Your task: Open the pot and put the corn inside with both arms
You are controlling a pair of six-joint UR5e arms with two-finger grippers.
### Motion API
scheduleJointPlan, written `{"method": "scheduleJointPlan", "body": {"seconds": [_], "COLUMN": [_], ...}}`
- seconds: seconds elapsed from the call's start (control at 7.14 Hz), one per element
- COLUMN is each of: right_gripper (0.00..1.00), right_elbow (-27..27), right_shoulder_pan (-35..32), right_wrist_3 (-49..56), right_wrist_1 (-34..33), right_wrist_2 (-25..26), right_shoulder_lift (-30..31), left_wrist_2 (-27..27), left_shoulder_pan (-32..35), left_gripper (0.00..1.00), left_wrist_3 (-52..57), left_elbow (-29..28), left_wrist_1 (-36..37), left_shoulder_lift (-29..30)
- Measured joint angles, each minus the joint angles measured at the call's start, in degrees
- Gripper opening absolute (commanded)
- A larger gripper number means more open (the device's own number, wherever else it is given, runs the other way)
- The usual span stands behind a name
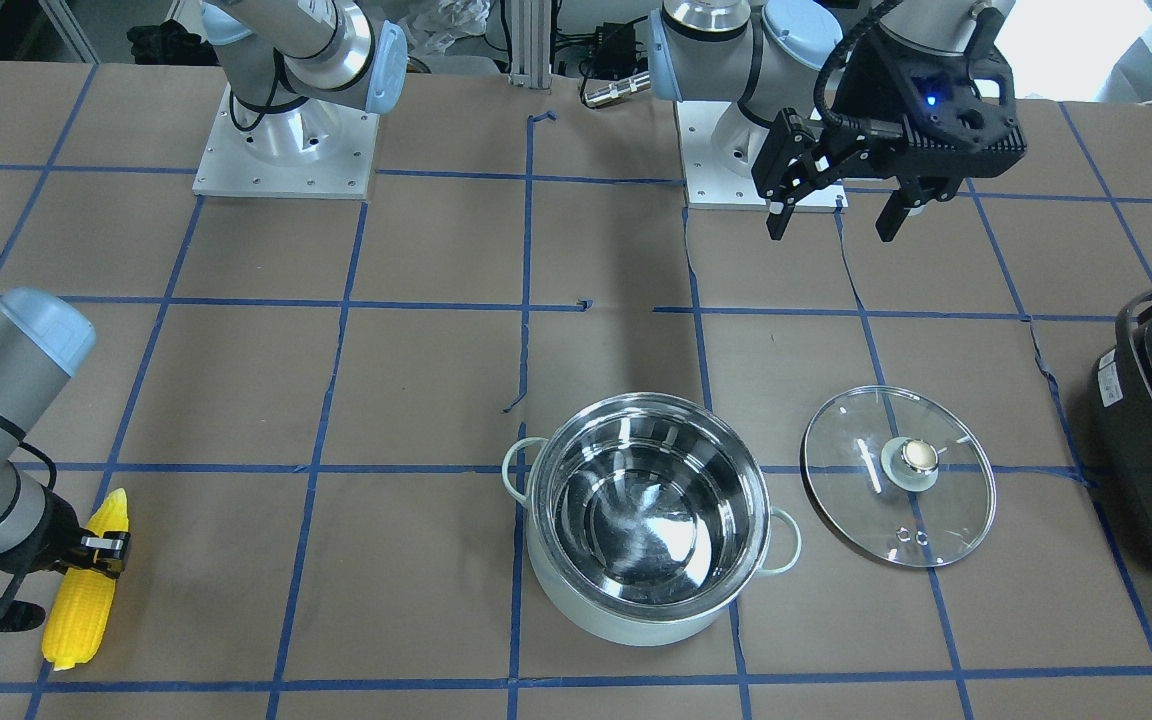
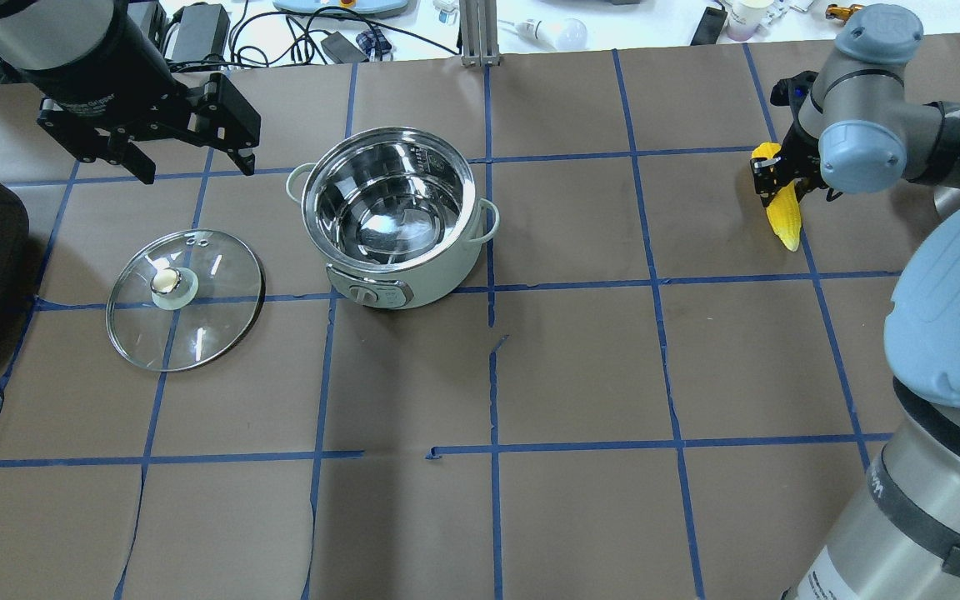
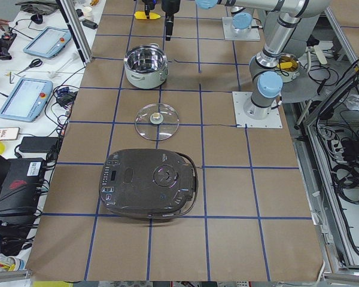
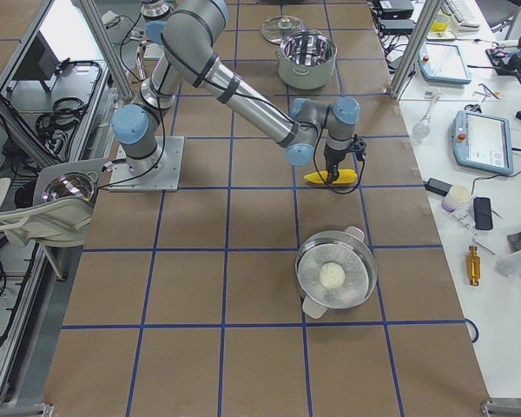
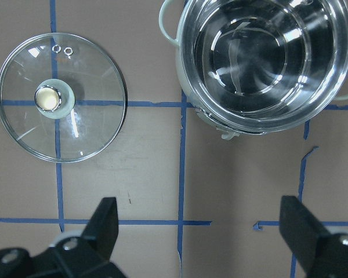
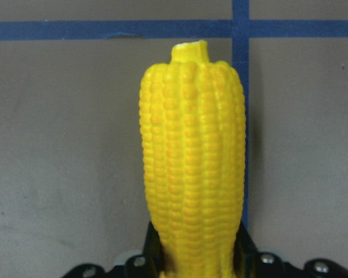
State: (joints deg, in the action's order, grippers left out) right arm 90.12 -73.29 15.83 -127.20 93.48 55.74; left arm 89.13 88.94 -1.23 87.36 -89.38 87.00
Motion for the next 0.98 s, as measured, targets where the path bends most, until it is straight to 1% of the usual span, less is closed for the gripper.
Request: {"method": "scheduleJointPlan", "body": {"seconds": [0.28, 0.42, 0.56, 0.7, 0.98], "right_gripper": [0.00, 0.00, 0.00, 0.00, 0.00], "right_elbow": [-0.3, -0.6, -1.4, -3.9, -13.1], "right_shoulder_pan": [-1.4, -4.6, -9.7, -15.3, -25.8], "right_wrist_3": [-0.4, -0.8, -2.7, -6.8, -17.7], "right_wrist_1": [0.5, 0.7, 0.7, 2.5, 13.0], "right_wrist_2": [-0.2, 0.2, 2.1, 4.5, 5.8], "right_shoulder_lift": [2.3, 4.3, 6.2, 7.2, 7.6], "left_wrist_2": [0.1, 0.1, 0.1, 0.1, 0.1], "left_shoulder_pan": [0.0, 0.0, 0.0, 0.0, 0.0], "left_gripper": [1.00, 1.00, 1.00, 1.00, 1.00], "left_wrist_3": [0.0, 0.0, 0.0, 0.0, 0.0], "left_elbow": [0.0, 0.0, 0.0, 0.0, 0.0], "left_wrist_1": [0.0, 0.0, 0.0, 0.0, 0.0], "left_shoulder_lift": [-0.1, -0.1, -0.1, -0.1, -0.1]}}
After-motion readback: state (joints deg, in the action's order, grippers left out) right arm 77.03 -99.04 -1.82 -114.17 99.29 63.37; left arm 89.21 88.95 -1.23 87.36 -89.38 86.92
